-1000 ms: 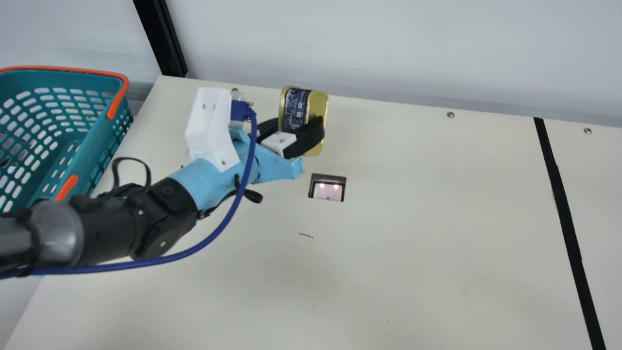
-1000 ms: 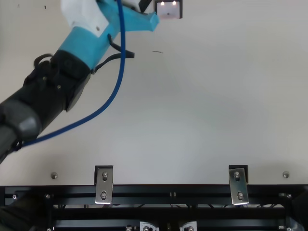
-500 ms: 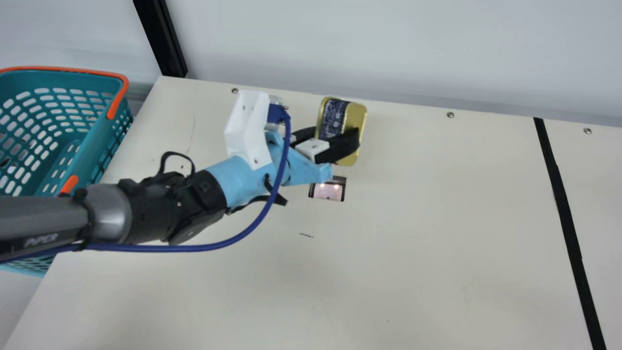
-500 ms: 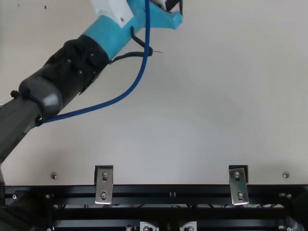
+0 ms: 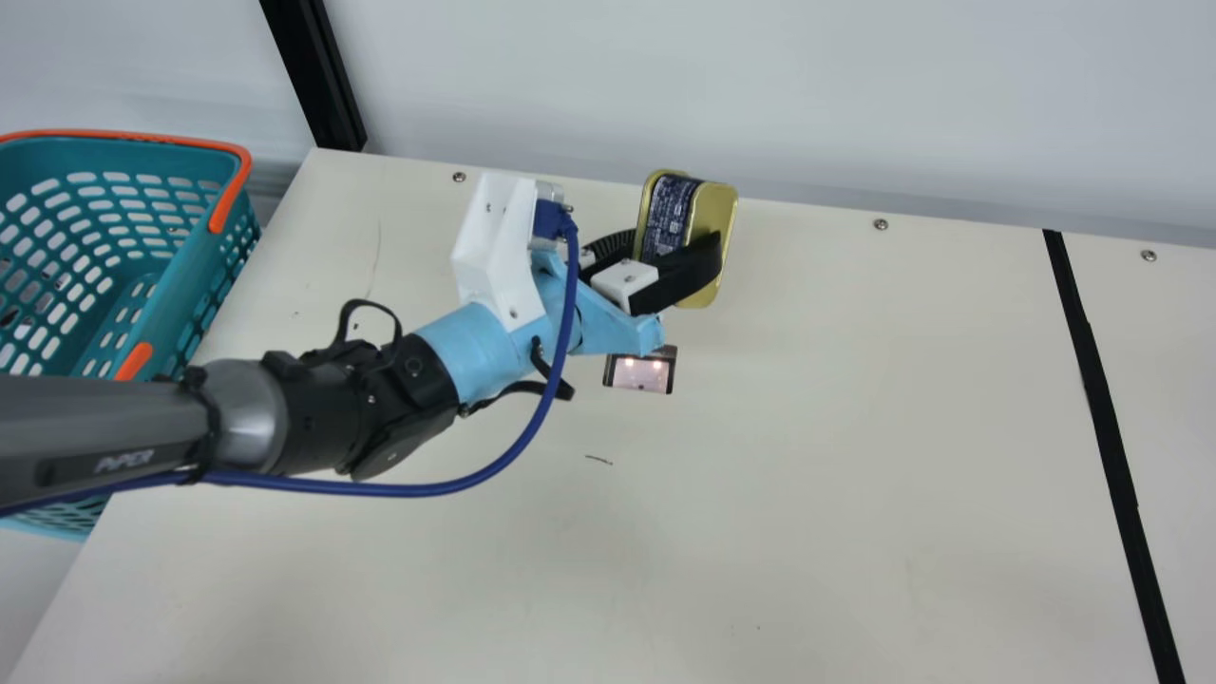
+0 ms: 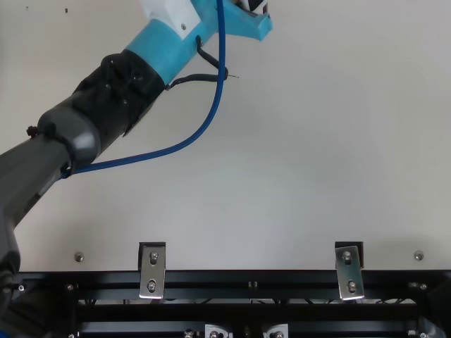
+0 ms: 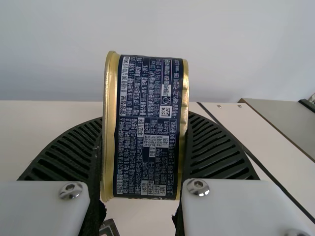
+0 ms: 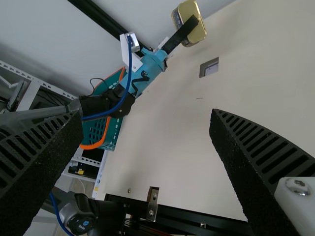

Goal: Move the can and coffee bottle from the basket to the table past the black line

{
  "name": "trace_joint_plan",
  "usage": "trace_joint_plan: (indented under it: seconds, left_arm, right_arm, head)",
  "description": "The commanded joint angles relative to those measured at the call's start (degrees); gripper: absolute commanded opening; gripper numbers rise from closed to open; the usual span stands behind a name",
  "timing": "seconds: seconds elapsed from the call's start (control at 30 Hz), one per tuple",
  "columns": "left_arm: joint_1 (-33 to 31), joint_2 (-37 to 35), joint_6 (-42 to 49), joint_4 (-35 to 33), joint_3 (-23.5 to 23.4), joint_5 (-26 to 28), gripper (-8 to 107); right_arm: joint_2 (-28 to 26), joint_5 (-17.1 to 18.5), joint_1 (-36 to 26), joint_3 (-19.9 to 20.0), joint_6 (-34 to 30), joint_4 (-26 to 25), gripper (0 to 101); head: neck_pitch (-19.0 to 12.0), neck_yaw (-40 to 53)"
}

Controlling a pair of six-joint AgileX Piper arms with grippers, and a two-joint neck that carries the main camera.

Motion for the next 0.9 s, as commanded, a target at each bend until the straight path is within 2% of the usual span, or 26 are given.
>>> trace_joint_plan:
  seconds: [0.0, 0.3, 0.53, 0.7, 0.87]
  left_arm:
    - [-0.1, 0.6, 2.6, -1.0, 0.3, -1.5, 10]
    - [-0.5, 2.9, 8.9, -5.1, 1.5, -5.7, 10]
    - [-0.4, 2.4, 11.5, -6.8, 1.7, -4.8, 10]
    - [0.4, -3.1, 11.7, -5.9, 2.2, -1.2, 10]
    - [2.5, -12.4, 10.4, -2.0, 2.0, 7.3, 10]
  right_arm:
    - [0.0, 0.0, 0.0, 0.0, 0.0, 0.0, 101]
    - [0.0, 0.0, 0.0, 0.0, 0.0, 0.0, 101]
    - [0.0, 0.0, 0.0, 0.0, 0.0, 0.0, 101]
    - [0.0, 0.0, 0.0, 0.0, 0.0, 0.0, 101]
    - [0.0, 0.0, 0.0, 0.0, 0.0, 0.0, 101]
  head:
    - [-0.4, -0.3]
    - [-0.4, -0.3]
    - [-0.4, -0.3]
    - [-0.4, -0.3]
    - [-0.4, -0.3]
